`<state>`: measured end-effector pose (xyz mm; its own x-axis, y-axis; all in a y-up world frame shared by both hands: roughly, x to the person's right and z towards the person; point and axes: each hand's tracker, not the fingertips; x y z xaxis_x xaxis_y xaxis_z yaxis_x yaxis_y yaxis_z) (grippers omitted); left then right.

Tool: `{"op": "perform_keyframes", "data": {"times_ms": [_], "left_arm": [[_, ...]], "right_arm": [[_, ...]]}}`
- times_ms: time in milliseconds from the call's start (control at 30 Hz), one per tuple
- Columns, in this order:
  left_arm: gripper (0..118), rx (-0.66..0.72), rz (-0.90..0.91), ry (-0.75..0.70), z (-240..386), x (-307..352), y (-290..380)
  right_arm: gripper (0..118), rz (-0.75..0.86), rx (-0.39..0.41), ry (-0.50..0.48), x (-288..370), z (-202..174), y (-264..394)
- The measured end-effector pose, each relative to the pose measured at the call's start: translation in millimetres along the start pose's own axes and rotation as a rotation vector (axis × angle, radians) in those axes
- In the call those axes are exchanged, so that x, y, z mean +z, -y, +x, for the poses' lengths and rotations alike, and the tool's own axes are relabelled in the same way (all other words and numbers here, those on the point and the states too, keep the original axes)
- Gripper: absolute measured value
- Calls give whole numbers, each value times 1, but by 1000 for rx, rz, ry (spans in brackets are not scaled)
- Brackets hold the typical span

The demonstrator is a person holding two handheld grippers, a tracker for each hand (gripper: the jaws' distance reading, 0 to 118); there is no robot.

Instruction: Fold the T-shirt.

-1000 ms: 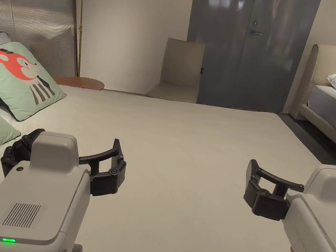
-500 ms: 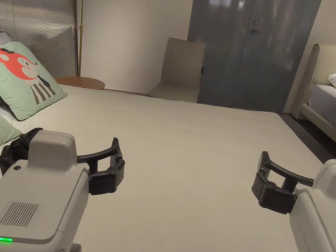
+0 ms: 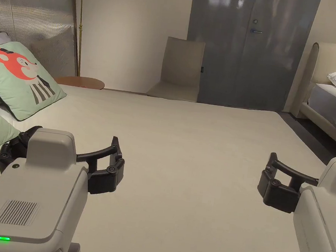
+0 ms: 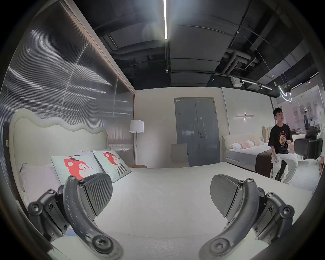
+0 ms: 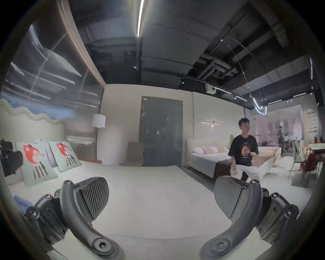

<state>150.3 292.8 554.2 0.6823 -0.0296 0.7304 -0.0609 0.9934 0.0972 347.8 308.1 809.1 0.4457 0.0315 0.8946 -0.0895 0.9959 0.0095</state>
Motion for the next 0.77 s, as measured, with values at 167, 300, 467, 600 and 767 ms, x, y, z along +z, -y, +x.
{"op": "perform_keyframes", "data": {"times_ms": [167,300,467,600,767], "left_arm": [[111,-2,-3,3,0,1,0],[111,-2,-7,3,0,1,1],[111,0,-4,6,0,1,0],[111,-1,-6,8,0,2,0],[111,4,-12,10,0,2,1]], "right_arm": [[118,-25,-75,-29,1,8,0],[118,-20,-17,-20,2,5,-1],[118,-28,5,-52,2,5,0],[118,-33,1,-54,3,5,0],[118,-49,-21,-63,1,6,-1]]}}
